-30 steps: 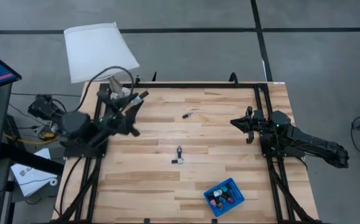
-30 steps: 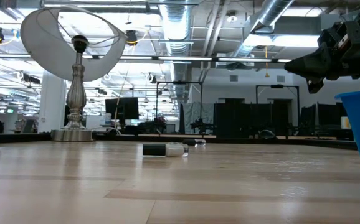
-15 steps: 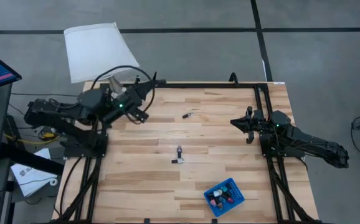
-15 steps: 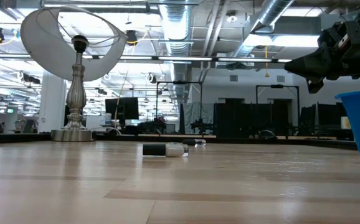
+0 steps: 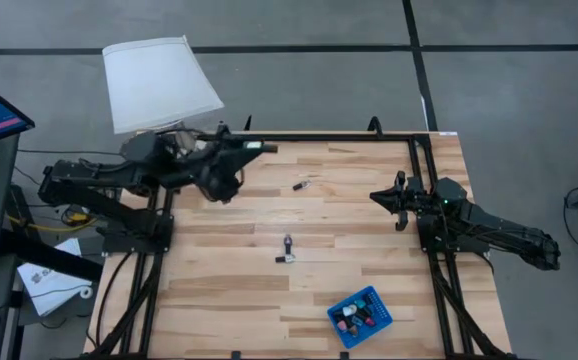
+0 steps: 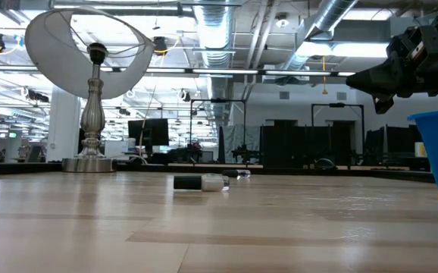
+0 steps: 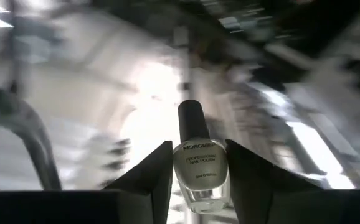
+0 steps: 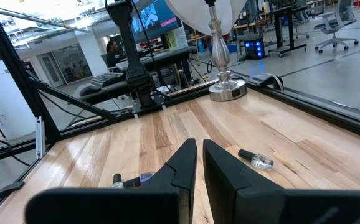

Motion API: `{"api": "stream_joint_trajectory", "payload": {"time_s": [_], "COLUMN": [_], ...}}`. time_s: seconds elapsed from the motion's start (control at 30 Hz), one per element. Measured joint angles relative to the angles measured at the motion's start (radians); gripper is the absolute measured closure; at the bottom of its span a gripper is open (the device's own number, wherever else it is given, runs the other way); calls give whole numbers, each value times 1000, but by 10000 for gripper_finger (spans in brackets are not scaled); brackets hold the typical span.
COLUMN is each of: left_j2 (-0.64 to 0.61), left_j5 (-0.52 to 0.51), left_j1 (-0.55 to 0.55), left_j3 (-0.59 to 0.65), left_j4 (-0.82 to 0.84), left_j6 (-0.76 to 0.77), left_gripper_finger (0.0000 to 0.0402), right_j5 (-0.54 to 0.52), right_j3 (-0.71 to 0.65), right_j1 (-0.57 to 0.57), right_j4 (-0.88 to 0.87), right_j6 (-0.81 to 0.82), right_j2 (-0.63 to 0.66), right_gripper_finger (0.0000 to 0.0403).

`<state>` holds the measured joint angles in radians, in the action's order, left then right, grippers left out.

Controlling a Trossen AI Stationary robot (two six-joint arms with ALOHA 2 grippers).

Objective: Pick & Place Nail Polish
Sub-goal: Put the gray nail polish into the blue bin

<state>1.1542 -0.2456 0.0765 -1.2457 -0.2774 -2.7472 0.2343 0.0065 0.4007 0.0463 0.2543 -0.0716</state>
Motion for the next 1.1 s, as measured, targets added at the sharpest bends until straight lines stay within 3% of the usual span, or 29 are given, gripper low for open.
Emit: {"api": "stream_joint_trajectory", "payload": {"time_s": [0.13, 0.3, 0.5, 0.7, 0.8, 0.93, 1.1], "left_j2": [9, 8, 8, -20, -26, -25, -5], "left_j5": [195, 443, 606, 884, 1080, 1353, 1404], "left_j1": [6, 49, 129, 192, 226, 274, 323], "left_j3": [-1, -23, -78, -115, -150, -203, -242], "left_j4": [-113, -127, -127, -124, -126, -124, -128], "left_j6": [0, 59, 96, 204, 364, 749, 818], "left_gripper_finger": [285, 279, 284, 281, 281, 288, 286], "right_j5": [0, 0, 0, 0, 0, 0, 0], "right_j3": [0, 0, 0, 0, 0, 0, 0], "right_j1": [0, 0, 0, 0, 0, 0, 0], "right_j4": [0, 0, 0, 0, 0, 0, 0], "right_j6": [0, 0, 0, 0, 0, 0, 0], "right_j2": [0, 0, 0, 0, 0, 0, 0], "right_gripper_finger": [381, 381, 381, 381, 381, 381, 381]}}
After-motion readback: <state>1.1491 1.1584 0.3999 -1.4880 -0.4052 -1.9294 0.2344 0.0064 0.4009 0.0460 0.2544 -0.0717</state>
